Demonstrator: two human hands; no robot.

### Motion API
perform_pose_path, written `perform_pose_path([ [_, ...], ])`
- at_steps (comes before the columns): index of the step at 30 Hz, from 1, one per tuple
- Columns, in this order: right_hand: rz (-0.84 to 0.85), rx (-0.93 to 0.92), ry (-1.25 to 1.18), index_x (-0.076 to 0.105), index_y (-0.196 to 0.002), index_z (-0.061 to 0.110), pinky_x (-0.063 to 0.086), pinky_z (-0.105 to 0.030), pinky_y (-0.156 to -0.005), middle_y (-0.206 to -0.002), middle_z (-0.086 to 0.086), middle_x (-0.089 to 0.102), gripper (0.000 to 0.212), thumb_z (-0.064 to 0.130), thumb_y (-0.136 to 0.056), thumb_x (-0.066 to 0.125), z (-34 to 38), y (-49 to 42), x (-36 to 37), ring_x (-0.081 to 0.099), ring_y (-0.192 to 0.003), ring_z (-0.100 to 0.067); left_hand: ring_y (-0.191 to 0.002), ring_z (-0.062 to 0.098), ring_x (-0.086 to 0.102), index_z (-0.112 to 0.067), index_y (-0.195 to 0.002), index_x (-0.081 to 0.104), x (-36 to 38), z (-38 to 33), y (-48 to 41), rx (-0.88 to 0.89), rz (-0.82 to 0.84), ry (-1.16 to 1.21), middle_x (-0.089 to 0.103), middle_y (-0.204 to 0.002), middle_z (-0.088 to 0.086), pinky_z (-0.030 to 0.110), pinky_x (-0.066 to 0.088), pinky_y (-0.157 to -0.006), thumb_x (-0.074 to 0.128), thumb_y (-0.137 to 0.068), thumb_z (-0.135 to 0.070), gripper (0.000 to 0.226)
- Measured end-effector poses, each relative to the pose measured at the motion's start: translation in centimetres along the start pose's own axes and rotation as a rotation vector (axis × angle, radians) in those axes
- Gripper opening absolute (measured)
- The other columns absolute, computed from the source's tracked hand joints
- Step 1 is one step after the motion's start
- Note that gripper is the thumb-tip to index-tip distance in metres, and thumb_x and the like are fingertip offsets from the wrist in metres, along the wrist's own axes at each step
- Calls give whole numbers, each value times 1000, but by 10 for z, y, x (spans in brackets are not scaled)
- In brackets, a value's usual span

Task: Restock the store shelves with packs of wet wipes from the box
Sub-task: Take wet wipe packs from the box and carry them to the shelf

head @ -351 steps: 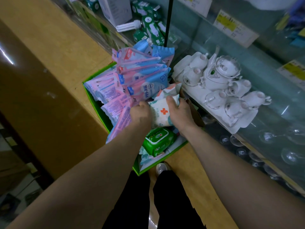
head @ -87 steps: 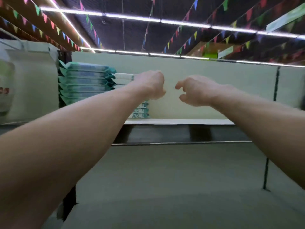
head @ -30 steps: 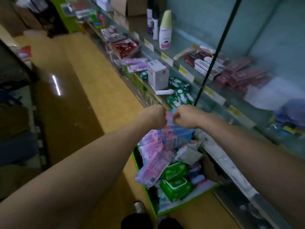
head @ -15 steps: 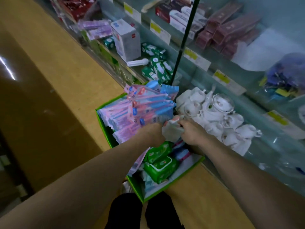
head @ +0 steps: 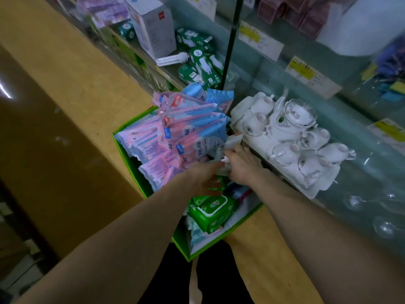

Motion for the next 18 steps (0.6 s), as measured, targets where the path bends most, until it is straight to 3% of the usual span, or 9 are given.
perform_pose_path([
  [5,-93,-94,52,59,-113,15,45,-35,-77,-117,-11,60,28,25,-87,60,-5,6,4,53,-109,-32,-78,25,54,-12,-88,54,3,1,-17,-34,16,140,53,-90,13,41,51,-73,55,-97,-28,19],
  [9,-166,-128,-58,60,-107,10,37,-32,-70,-112,-13,60,24,25,-87,61,-10,15,5,55,-104,-33,-77,26,60,-10,-104,55,13,-1,-28,-23,22,260,59,-89,12,44,52,-67,54,-98,-31,22],
  [13,11,-115,-548,60,-114,14,44,-29,-83,-113,-9,56,27,22,-88,61,-16,26,18,55,-108,-26,-61,19,63,-7,-88,59,24,0,-31,-20,23,173,66,-70,10,38,55,-63,50,-98,-10,14],
  [14,79,-74,-721,60,-116,18,44,-26,-82,-112,-2,57,28,19,-88,61,-20,29,17,56,-106,-19,-64,22,66,-4,-96,60,23,1,-31,0,-13,139,67,-74,13,41,56,-65,49,-97,-3,11],
  [16,191,92,-1059,64,-118,17,44,-20,-77,-110,5,61,32,6,-88,55,-29,30,15,56,-102,-11,-85,34,65,-3,-119,53,17,6,-35,32,-94,159,63,-103,22,52,56,-65,47,-92,8,29],
  [18,158,258,-1205,65,-118,15,51,-27,-82,-113,-2,62,35,3,-90,48,-41,26,18,57,-104,-15,-97,40,61,-5,-125,47,13,12,-36,70,-116,209,55,-117,24,51,54,-59,48,-89,14,41],
])
Point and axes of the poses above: each hand's wrist, its own y-axis away from the middle knuckle, its own x-axis out of the palm, z = x × y, the point moved 2 cm from there along -y, towards the middle knuckle
